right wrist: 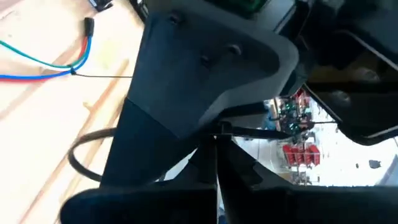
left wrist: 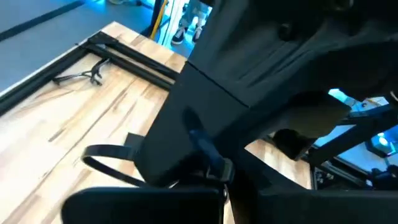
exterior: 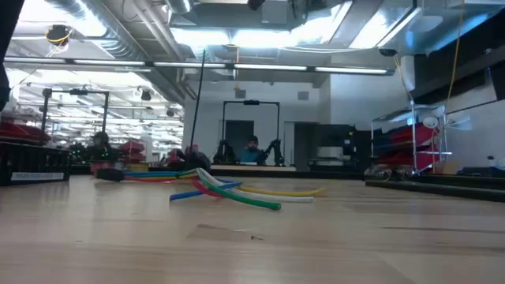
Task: Ziptie cables
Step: Insert the black zip tie tail into the locking head
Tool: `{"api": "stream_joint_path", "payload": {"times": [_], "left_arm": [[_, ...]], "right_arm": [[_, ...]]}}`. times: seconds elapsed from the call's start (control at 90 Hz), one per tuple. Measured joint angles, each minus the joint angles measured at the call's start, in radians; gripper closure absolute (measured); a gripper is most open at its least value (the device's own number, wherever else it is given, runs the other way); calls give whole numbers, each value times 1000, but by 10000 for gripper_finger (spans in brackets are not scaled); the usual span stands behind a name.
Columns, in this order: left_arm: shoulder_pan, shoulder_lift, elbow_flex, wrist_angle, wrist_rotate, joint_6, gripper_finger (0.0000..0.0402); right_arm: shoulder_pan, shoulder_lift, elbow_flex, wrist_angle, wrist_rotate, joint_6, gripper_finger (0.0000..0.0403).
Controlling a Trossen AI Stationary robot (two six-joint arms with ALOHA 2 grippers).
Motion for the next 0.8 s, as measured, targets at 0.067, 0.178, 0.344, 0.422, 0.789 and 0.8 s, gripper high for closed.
{"api": "stream_joint_path", "payload": {"times": [0.067, 0.178, 0.344, 0.422, 0.789, 0.8], "left_arm": [[8, -10, -2, -14, 3, 15, 401], [10, -26, -2, -41, -1, 68, 401], [11, -27, -1, -87, 7, 106, 387], [19, -30, 0, -94, 41, 118, 369], [54, -102, 0, -171, 121, 201, 284], [55, -106, 0, -172, 122, 207, 283]], "right_arm": [[1, 3, 0, -5, 2, 0, 403], [-1, 5, 0, 12, 8, 0, 403], [0, 7, -1, 0, 4, 0, 403], [0, 8, -2, 0, 4, 1, 403], [1, 8, -2, 0, 5, 49, 403], [1, 8, -2, -2, 5, 49, 403]]}}
